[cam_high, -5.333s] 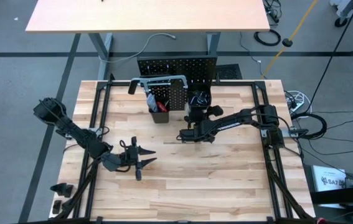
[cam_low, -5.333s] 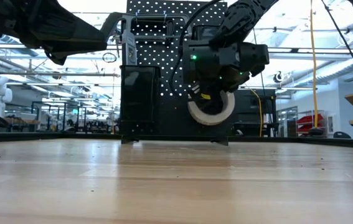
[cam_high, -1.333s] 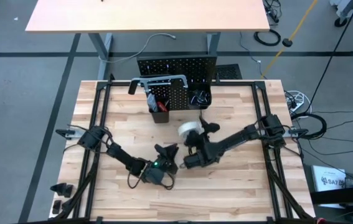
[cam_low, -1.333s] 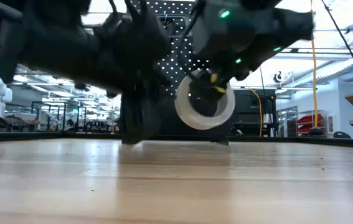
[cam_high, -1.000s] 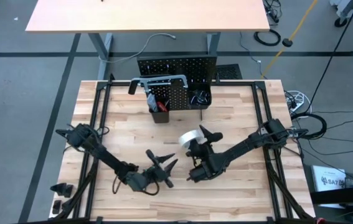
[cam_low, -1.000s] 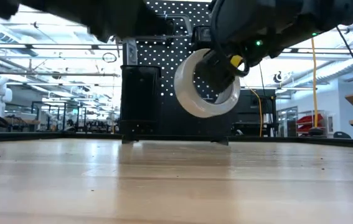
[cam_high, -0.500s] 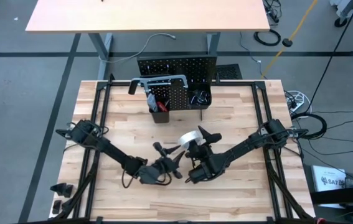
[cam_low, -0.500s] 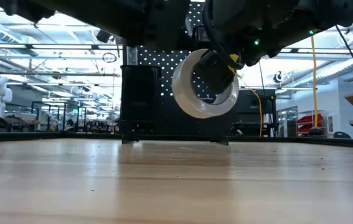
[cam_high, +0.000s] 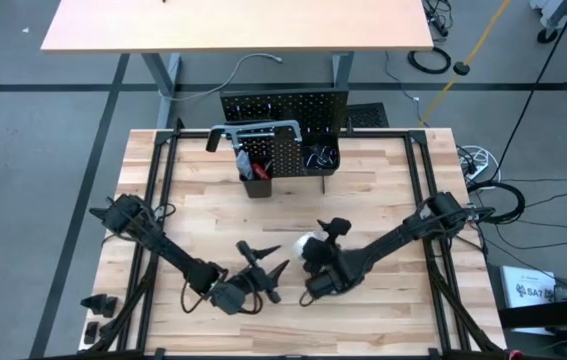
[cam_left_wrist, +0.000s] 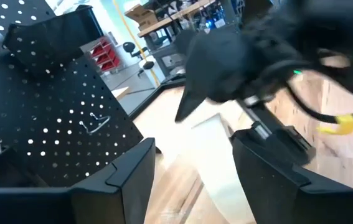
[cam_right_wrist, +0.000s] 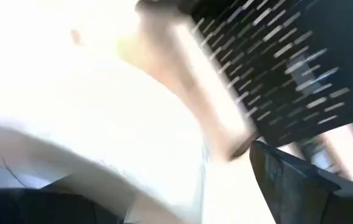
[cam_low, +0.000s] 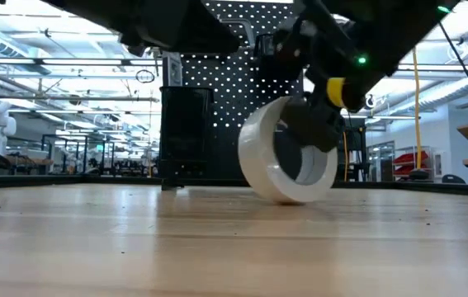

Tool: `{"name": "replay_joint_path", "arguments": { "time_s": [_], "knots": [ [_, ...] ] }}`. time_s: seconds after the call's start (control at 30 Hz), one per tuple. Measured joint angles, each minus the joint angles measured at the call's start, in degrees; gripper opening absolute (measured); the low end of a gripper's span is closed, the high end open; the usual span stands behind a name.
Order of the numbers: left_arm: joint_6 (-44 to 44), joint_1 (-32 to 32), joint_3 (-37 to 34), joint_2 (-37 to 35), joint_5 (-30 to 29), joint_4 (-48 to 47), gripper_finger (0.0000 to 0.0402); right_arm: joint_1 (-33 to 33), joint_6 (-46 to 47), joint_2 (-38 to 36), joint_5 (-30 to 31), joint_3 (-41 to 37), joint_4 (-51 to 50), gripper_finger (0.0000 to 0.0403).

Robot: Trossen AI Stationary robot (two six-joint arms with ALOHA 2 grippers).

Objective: Hang tools onto peg board
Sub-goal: Hang the white tape on the peg board

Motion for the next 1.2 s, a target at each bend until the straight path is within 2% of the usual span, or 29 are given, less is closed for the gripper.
{"name": "replay_joint_path", "arguments": {
  "time_s": [0.03,0.1,0.43,0.83,1.03,1.13,1.2],
  "knots": [
    [0.0,-0.1,-0.1,0.0,-0.1,-0.1,0.0221,-0.6,-0.8,-0.4,-3.2,0.0,0.2,0.0297],
    [0.0,-0.1,-0.2,-0.1,-0.1,-0.1,0.0221,-1.4,-1.2,-0.5,-6.0,0.1,0.5,0.0297],
    [-1.2,0.0,-0.2,-0.1,0.0,-2.1,0.0221,-1.6,-3.2,-0.5,-11.7,0.1,0.9,0.0297],
    [-1.5,0.0,-0.2,-0.1,0.0,-3.0,0.0221,2.1,-7.6,-3.4,-13.3,3.6,2.3,0.0297],
    [-4.1,0.8,-0.2,-0.1,0.4,-3.3,0.0221,4.1,-5.9,-7.1,-24.6,6.7,-1.3,0.0297],
    [-5.8,2.3,0.0,-0.1,2.5,-5.1,0.0221,5.3,-4.2,-9.2,-32.4,6.7,-1.2,0.0297],
    [-8.5,3.4,0.7,-0.1,6.2,-7.7,0.0221,6.5,-2.6,-10.2,-35.3,6.7,-1.7,0.0297]
  ]
}}
